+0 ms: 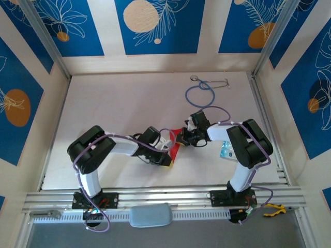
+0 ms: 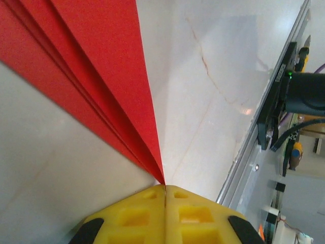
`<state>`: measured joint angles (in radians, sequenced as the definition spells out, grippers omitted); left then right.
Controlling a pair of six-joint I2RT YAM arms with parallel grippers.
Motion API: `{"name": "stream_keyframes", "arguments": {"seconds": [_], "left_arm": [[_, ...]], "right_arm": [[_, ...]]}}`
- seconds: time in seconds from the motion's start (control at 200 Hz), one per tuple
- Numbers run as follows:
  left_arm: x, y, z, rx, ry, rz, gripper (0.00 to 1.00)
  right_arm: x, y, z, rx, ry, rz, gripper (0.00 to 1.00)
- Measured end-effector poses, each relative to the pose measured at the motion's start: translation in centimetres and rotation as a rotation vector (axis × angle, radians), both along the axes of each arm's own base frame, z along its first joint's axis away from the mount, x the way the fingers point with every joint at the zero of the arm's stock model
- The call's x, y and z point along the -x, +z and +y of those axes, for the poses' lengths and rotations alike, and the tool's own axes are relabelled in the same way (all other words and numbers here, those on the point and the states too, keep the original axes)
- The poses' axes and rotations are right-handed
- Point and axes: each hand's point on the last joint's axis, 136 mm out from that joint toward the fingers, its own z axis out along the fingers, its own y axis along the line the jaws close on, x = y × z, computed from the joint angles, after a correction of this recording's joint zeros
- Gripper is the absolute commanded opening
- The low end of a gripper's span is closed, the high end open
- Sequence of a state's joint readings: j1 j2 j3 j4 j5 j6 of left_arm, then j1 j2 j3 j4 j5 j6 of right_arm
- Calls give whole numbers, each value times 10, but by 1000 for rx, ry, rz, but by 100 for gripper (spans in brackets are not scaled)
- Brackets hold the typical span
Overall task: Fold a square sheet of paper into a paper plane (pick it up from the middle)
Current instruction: Fold the wing for the fifth time at the center of the table.
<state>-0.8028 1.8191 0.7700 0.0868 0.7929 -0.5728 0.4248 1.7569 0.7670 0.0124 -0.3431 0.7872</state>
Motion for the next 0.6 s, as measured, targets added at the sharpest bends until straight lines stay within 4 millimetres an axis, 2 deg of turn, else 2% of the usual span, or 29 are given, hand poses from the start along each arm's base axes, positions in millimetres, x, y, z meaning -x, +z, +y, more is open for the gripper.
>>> {"name": "stream_keyframes", "arguments": {"seconds": [0.135,0.25,0.44,0.595], "left_arm": [[14,1,6,-24,-20,22,11],[14,14,10,-26,-11,-3,12],[-3,38,7,2,51,-86,9],[-26,46,-12,39,129,-92,4]], "right_arm": [[0,0,0,0,0,0,6],[0,0,0,0,-1,0,6],[0,0,0,-1,-5,4,6],[0,0,0,-2,-6,4,6]]}}
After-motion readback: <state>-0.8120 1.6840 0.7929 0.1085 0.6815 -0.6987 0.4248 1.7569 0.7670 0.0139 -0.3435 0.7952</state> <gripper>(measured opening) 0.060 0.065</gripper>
